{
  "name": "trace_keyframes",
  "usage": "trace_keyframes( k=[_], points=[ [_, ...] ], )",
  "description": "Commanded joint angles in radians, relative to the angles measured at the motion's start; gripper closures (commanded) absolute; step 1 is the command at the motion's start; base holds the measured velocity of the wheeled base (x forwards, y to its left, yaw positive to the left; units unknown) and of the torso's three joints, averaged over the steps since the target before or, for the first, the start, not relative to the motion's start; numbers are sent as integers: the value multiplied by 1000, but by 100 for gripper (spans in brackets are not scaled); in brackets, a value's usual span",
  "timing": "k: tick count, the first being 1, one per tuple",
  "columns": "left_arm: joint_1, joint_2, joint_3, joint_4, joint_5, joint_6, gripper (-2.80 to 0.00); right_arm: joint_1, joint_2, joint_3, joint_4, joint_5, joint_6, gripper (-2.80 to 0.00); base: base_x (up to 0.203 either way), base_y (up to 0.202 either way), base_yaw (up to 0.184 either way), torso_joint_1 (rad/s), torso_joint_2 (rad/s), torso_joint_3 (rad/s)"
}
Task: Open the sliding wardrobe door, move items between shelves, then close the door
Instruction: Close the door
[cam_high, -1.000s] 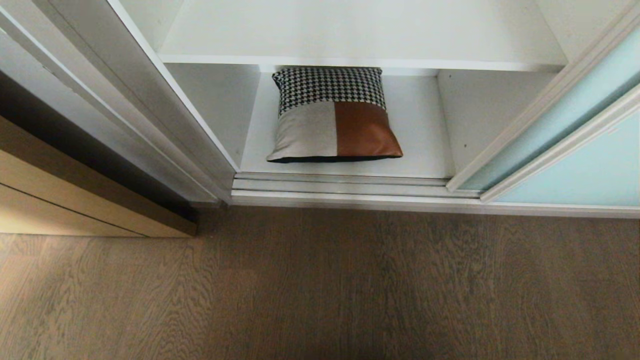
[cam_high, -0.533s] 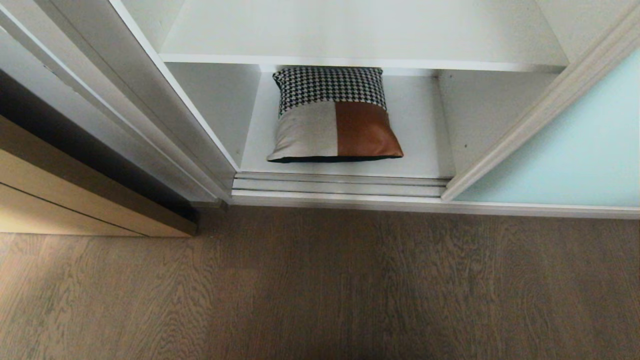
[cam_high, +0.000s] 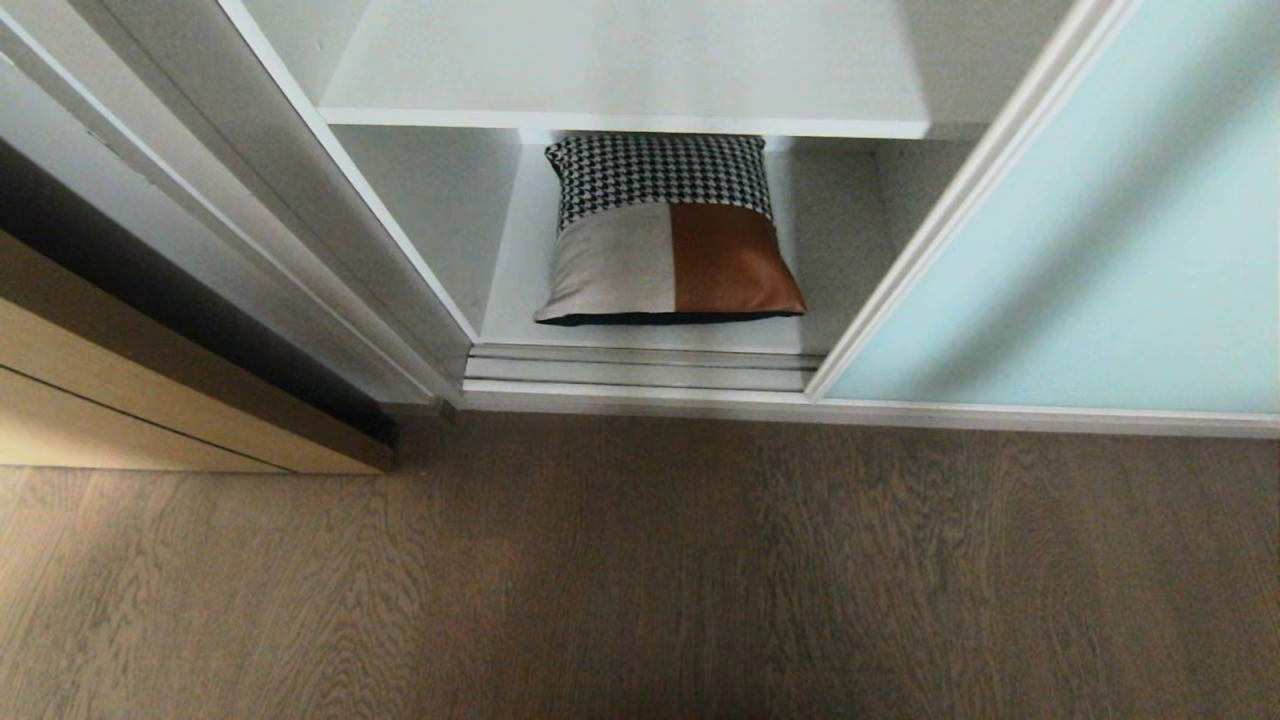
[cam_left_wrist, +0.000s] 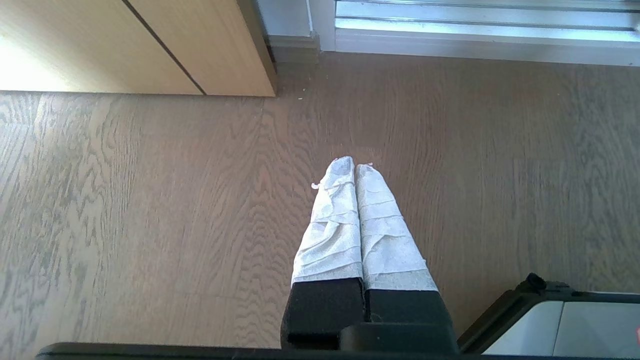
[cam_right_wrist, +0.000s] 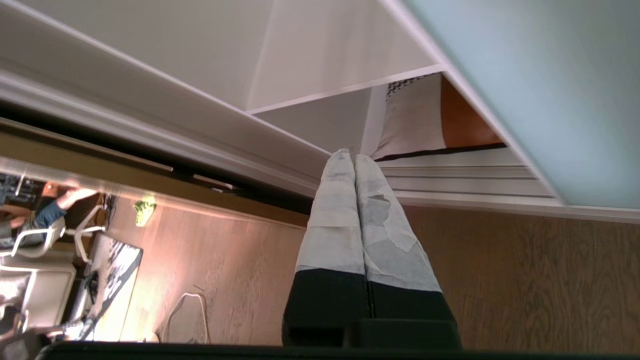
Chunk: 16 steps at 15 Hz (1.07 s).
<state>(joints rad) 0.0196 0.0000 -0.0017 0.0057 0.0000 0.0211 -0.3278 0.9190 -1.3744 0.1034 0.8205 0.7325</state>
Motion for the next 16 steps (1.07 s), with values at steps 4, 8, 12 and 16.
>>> trace_keyframes(
  k=[4,8,12,16],
  points=[
    [0,2,0,0,0,0,0,-2,-65,36,-3,-29,-7,0,0,0,0,0,0,0],
    [0,2,0,0,0,0,0,-50,-38,42,-6,-228,-104,0,0,0,0,0,0,0],
    [0,2,0,0,0,0,0,-267,11,23,-15,-393,-269,0,0,0,0,0,0,0],
    [0,2,0,0,0,0,0,-617,111,-27,-97,-523,-393,0,0,0,0,0,0,0]
  ],
)
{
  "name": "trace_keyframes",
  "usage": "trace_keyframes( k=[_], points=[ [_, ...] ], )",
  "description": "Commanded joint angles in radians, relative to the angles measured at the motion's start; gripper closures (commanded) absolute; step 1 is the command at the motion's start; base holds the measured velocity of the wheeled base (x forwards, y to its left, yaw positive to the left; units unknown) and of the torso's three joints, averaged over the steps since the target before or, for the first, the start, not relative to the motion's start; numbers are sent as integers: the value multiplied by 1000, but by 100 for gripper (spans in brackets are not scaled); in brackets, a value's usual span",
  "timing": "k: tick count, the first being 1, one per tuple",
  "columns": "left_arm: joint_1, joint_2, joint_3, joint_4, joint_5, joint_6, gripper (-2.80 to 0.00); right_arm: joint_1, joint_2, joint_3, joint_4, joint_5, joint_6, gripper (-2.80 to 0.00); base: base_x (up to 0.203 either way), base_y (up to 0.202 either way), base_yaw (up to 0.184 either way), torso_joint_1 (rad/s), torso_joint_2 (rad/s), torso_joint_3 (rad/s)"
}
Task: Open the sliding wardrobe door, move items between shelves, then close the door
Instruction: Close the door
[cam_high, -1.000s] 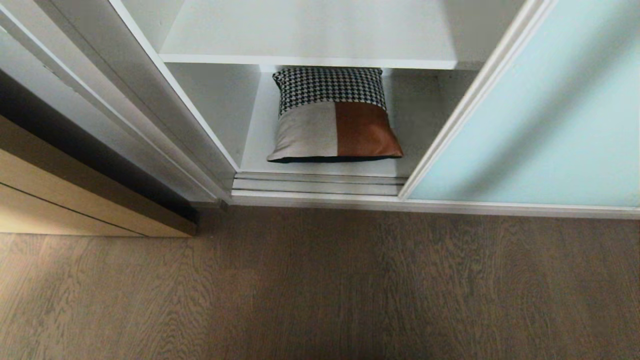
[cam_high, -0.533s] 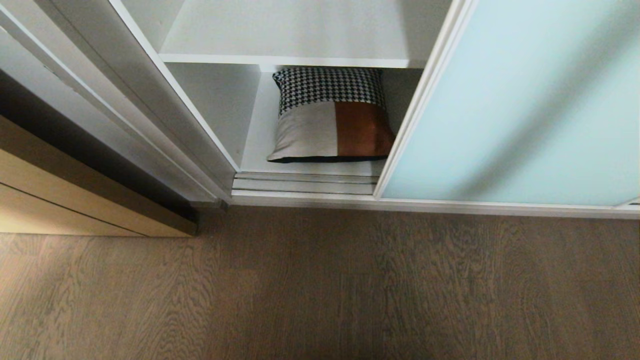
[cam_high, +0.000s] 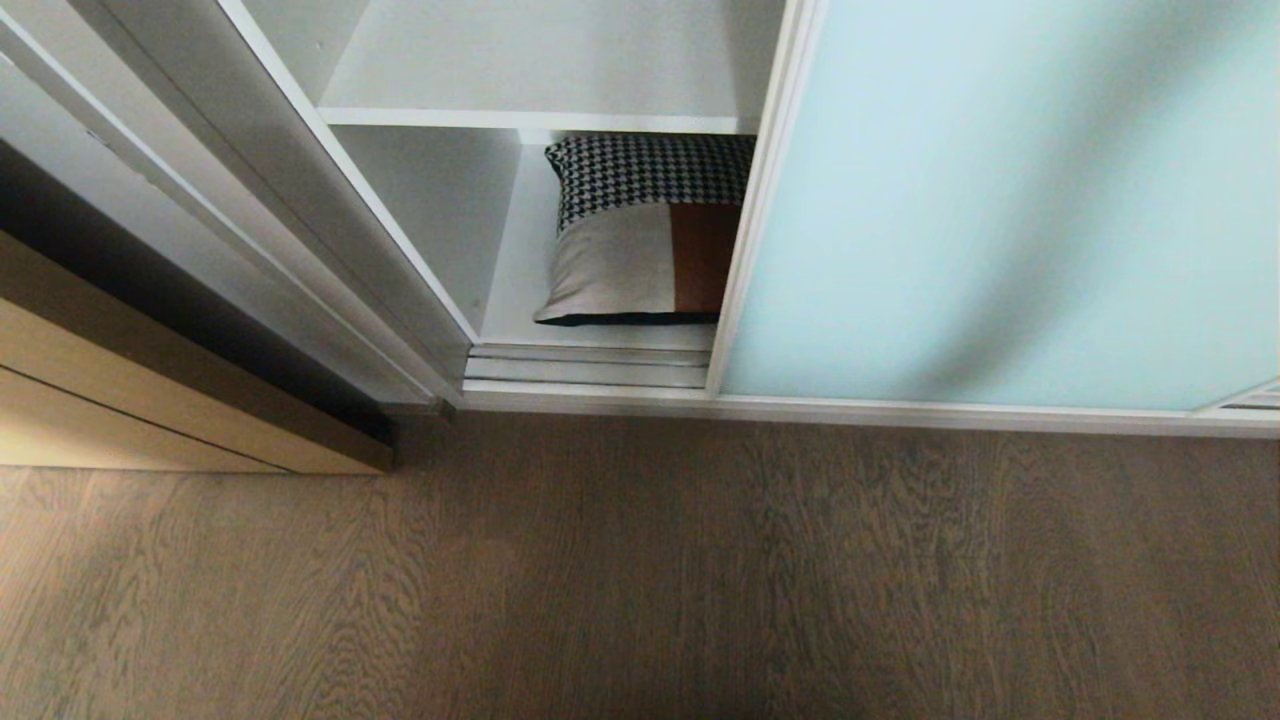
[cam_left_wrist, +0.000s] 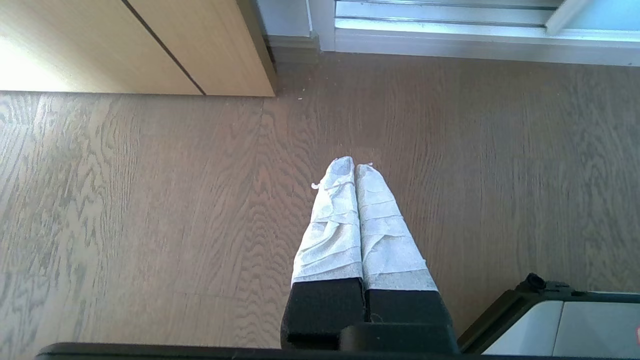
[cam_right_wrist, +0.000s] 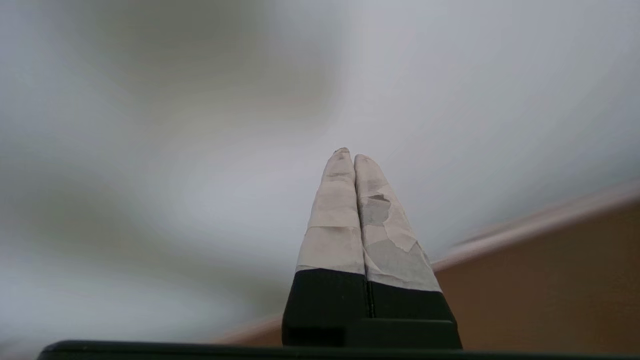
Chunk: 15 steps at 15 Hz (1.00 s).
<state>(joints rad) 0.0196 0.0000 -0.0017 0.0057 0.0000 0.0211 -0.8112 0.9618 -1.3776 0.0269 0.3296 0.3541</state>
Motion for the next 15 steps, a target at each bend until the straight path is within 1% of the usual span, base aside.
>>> trace_keyframes(
  k=[1,3,4,6,8,10,13,15],
  points=[
    [0,2,0,0,0,0,0,-209,108,-46,-47,-69,-26,0,0,0,0,0,0,0],
    [0,2,0,0,0,0,0,-352,204,-91,-101,-130,-39,0,0,0,0,0,0,0],
    [0,2,0,0,0,0,0,-408,257,-111,-134,-151,-44,0,0,0,0,0,0,0],
    [0,2,0,0,0,0,0,-486,353,-152,-214,-182,-52,0,0,0,0,0,0,0],
    [0,2,0,0,0,0,0,-539,460,-208,-287,-206,-55,0,0,0,0,0,0,0],
    [0,2,0,0,0,0,0,-584,580,-297,-335,-218,-57,0,0,0,0,0,0,0],
    [0,2,0,0,0,0,0,-636,759,-463,-356,-243,-77,0,0,0,0,0,0,0],
    [0,2,0,0,0,0,0,-649,863,-540,-361,-263,-101,0,0,0,0,0,0,0]
  ],
)
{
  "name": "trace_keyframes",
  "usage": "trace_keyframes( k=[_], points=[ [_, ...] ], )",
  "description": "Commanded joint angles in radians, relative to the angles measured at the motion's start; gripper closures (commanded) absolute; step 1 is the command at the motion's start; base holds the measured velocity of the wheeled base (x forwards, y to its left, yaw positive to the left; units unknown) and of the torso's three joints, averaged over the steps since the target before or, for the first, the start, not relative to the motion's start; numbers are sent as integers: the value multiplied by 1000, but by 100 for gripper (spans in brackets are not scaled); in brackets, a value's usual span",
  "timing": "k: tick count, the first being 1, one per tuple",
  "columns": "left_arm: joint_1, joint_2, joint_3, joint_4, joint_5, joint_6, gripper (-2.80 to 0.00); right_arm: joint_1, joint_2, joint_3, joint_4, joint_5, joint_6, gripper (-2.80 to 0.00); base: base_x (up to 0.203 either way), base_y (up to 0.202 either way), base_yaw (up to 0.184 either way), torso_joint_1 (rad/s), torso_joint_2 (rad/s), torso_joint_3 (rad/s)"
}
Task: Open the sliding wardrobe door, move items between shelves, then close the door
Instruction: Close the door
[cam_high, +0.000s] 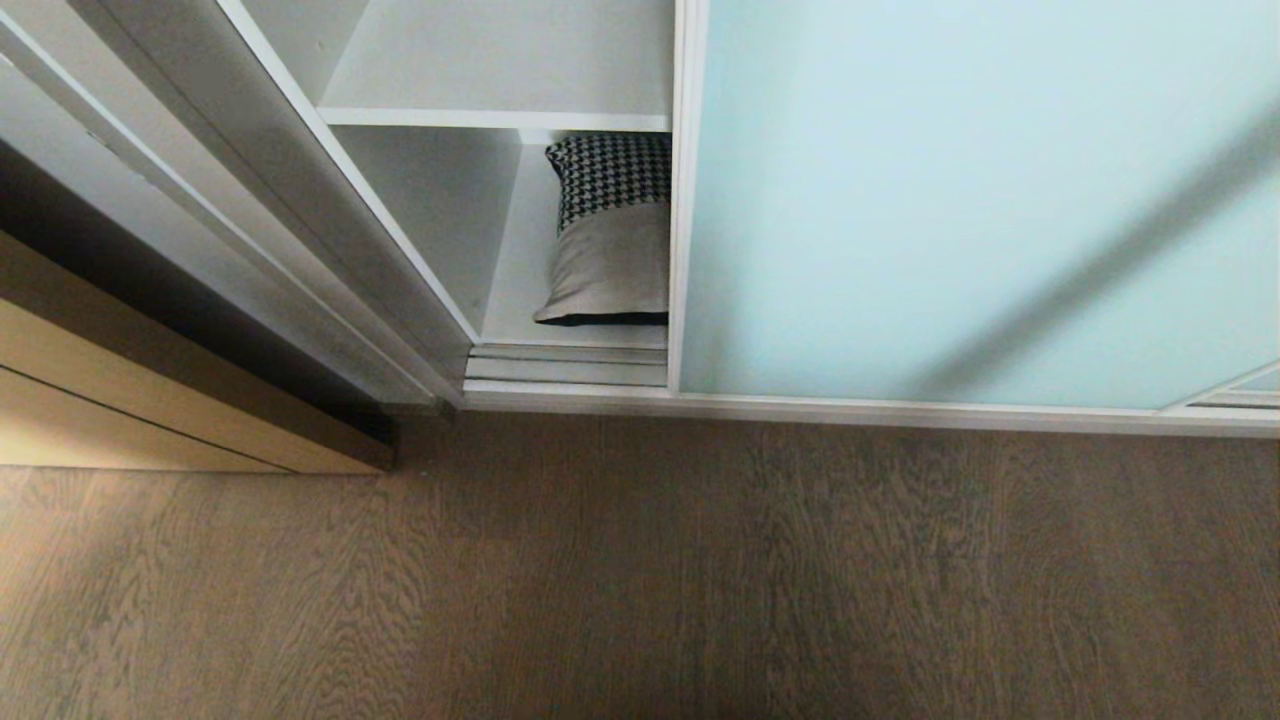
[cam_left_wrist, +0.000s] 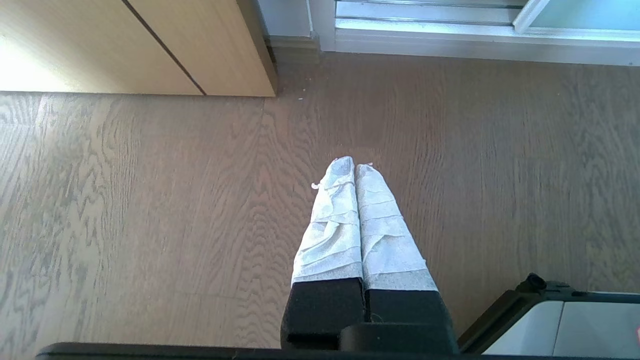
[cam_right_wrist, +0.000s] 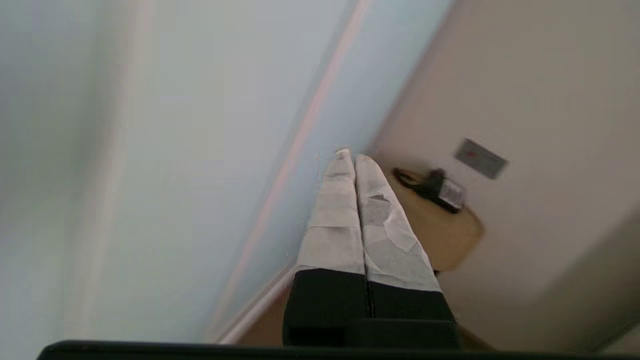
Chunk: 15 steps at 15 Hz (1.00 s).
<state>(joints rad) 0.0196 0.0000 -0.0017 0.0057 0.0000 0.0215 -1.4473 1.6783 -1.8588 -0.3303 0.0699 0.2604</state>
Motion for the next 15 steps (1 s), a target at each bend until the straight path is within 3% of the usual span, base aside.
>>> trace_keyframes(
  k=[1,3,5,9,12,15],
  points=[
    [0,2,0,0,0,0,0,-16,189,-74,-12,-2,-13,0,0,0,0,0,0,0],
    [0,2,0,0,0,0,0,7,238,-81,-9,45,-1,0,0,0,0,0,0,0],
    [0,2,0,0,0,0,0,28,265,-66,-6,128,87,0,0,0,0,0,0,0],
    [0,2,0,0,0,0,0,115,335,-63,-13,175,280,0,0,0,0,0,0,0],
    [0,2,0,0,0,0,0,129,379,-68,-17,252,326,0,0,0,0,0,0,0],
    [0,2,0,0,0,0,0,165,408,-66,-19,258,366,0,0,0,0,0,0,0]
  ],
)
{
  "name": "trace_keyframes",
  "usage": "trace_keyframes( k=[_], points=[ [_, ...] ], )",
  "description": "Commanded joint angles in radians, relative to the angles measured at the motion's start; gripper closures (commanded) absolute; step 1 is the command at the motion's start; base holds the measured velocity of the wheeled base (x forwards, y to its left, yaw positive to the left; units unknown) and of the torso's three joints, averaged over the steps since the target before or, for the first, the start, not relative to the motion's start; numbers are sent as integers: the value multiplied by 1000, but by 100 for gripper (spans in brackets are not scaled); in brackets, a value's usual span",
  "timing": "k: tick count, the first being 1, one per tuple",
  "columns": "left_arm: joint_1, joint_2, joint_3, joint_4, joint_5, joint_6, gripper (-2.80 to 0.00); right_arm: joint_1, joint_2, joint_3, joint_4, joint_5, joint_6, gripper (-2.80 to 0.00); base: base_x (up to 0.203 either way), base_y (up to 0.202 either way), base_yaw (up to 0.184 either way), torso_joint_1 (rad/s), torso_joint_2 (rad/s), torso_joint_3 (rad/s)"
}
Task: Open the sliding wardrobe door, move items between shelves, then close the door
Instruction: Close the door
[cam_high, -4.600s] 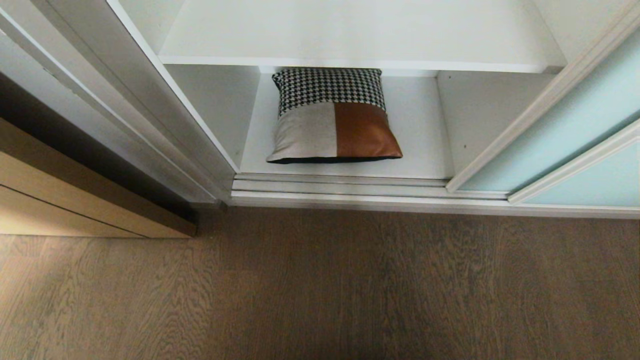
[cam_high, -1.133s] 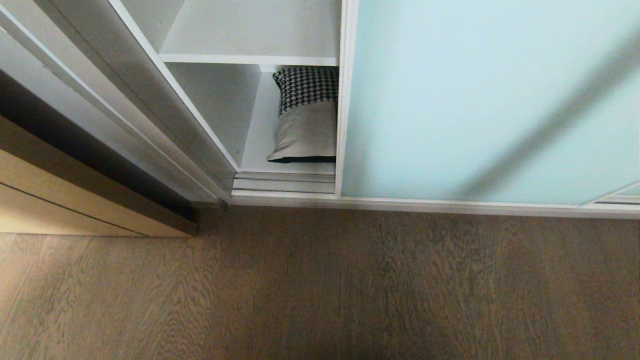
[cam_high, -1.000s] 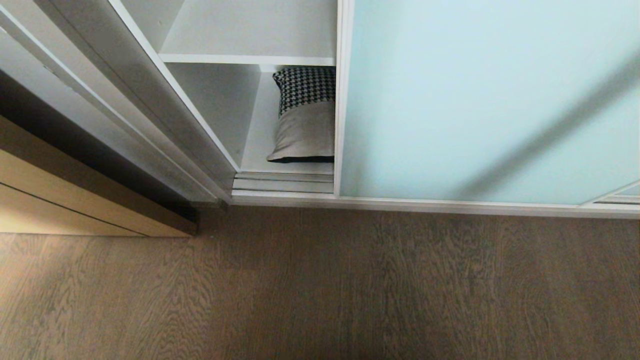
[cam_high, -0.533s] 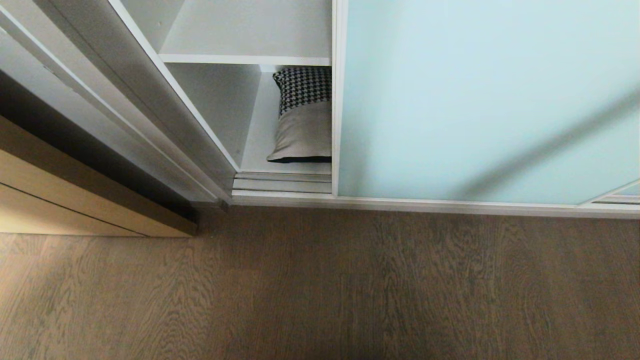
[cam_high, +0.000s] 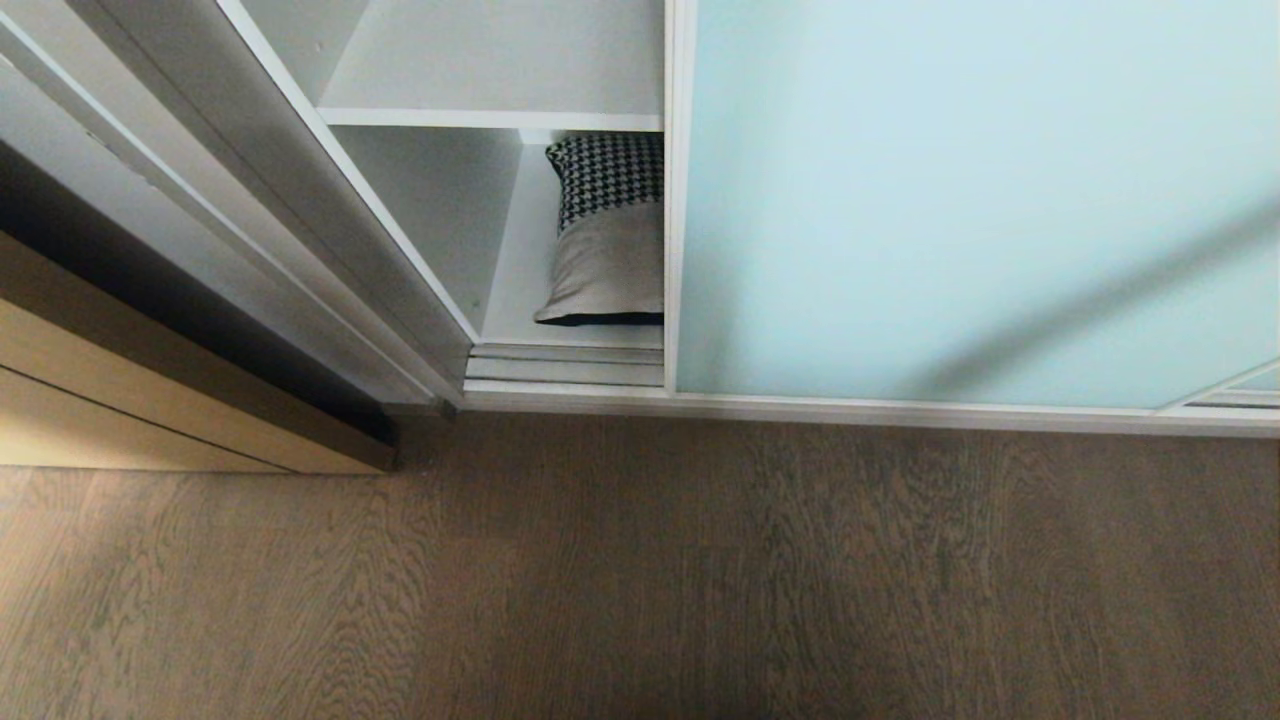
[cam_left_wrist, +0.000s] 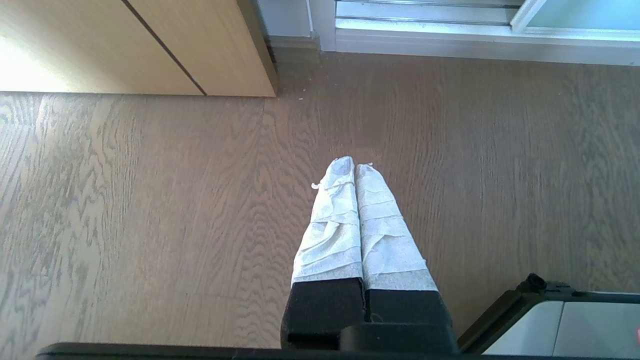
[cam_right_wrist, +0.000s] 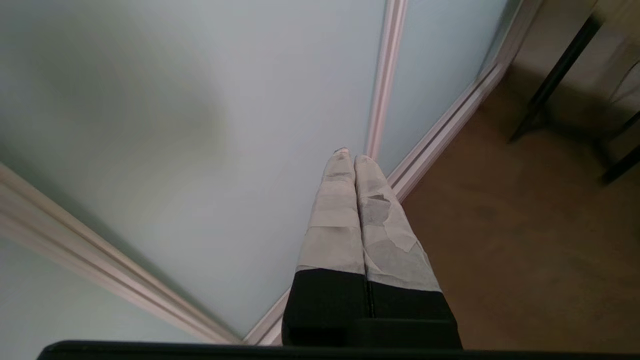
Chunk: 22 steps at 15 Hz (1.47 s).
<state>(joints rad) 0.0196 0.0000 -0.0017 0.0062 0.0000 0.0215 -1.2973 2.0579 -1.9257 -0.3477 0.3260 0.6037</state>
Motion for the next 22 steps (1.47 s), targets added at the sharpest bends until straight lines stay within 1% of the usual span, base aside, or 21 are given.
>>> trace_keyframes(
  k=[1,2,5,9,14,16,19,22],
  points=[
    [0,2,0,0,0,0,0,24,32,-1,-2,5,58,0,0,0,0,0,0,0],
    [0,2,0,0,0,0,0,35,31,0,-2,17,98,0,0,0,0,0,0,0],
    [0,2,0,0,0,0,0,50,23,4,-2,111,190,0,0,0,0,0,0,0],
    [0,2,0,0,0,0,0,90,9,5,0,178,339,0,0,0,0,0,0,0],
    [0,2,0,0,0,0,0,111,16,2,-2,299,503,0,0,0,0,0,0,0],
    [0,2,0,0,0,0,0,115,21,2,-3,332,538,0,0,0,0,0,0,0],
    [0,2,0,0,0,0,0,127,37,2,-41,337,544,0,0,0,0,0,0,0],
    [0,2,0,0,0,0,0,142,57,2,-47,338,545,0,0,0,0,0,0,0]
  ],
)
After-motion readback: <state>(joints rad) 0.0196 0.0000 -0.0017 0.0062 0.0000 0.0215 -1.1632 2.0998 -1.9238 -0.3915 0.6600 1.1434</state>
